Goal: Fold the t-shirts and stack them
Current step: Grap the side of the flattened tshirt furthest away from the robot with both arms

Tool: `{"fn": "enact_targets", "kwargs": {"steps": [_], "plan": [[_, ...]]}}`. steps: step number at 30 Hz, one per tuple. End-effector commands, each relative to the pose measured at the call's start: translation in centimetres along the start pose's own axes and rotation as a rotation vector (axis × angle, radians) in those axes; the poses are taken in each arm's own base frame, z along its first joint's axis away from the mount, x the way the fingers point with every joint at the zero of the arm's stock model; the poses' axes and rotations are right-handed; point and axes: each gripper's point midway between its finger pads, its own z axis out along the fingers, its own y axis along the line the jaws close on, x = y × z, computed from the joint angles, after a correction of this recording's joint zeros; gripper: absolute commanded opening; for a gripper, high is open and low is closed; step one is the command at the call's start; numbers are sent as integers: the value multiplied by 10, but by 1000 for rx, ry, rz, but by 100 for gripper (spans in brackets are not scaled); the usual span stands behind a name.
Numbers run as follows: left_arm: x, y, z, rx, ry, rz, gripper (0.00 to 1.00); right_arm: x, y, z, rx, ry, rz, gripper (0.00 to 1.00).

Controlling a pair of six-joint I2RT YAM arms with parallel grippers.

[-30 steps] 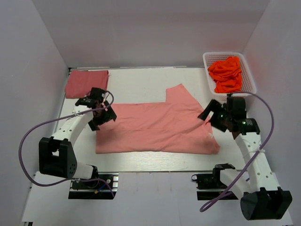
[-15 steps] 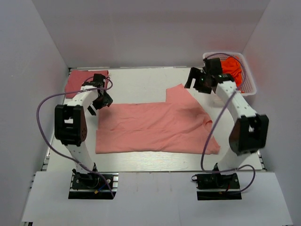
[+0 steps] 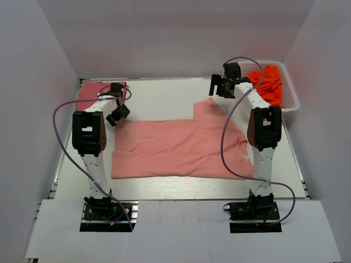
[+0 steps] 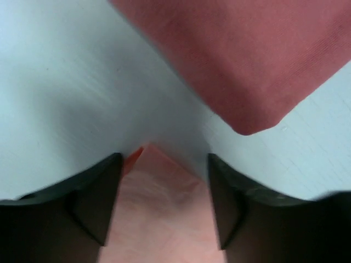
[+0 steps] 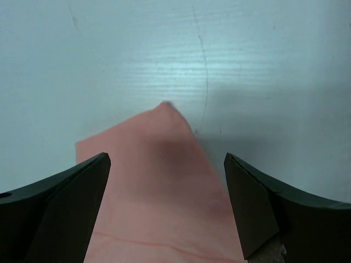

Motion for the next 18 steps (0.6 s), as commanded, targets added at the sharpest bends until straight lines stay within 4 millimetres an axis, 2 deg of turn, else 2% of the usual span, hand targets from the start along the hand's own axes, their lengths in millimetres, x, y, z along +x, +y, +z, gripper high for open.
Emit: {"fn": "enact_targets", "kwargs": {"steps": [1, 2, 3, 4, 6, 8, 9, 11, 13, 14, 17, 18], "plan": [[4, -6, 0, 37, 10, 1, 69, -43, 1, 10, -4, -125, -39, 90], [8, -7, 3, 47, 17, 0, 63, -42, 0, 20, -3, -126, -49, 90], [16, -1, 7, 31, 34, 8, 47, -46, 2, 31, -16, -154, -59, 90], [15, -2, 7, 37, 28, 5, 41, -38, 0, 44, -21, -139, -69, 90], [16, 0, 5, 35, 30, 6, 28, -48, 4, 55, -40, -169, -73, 90], [18, 2, 5, 27, 39, 10, 18, -41, 3, 71, -36, -151, -82, 90], [18, 2, 5, 27, 39, 10, 8, -43, 5, 78, -42, -154, -86, 90], [23, 3, 6, 29, 52, 12, 2, -37, 12, 82, -78, -135, -86, 90], [19, -1, 2, 49, 45, 6, 1, -24, 17, 86, -100, -103, -79, 90], [17, -2, -1, 56, 38, 3, 1, -17, 15, 87, -89, -85, -80, 84], [16, -4, -2, 68, 37, 0, 0, -2, 13, 86, -83, -41, -74, 75], [16, -4, -2, 68, 37, 0, 0, 2, 16, 85, -89, -30, -78, 67]]}}
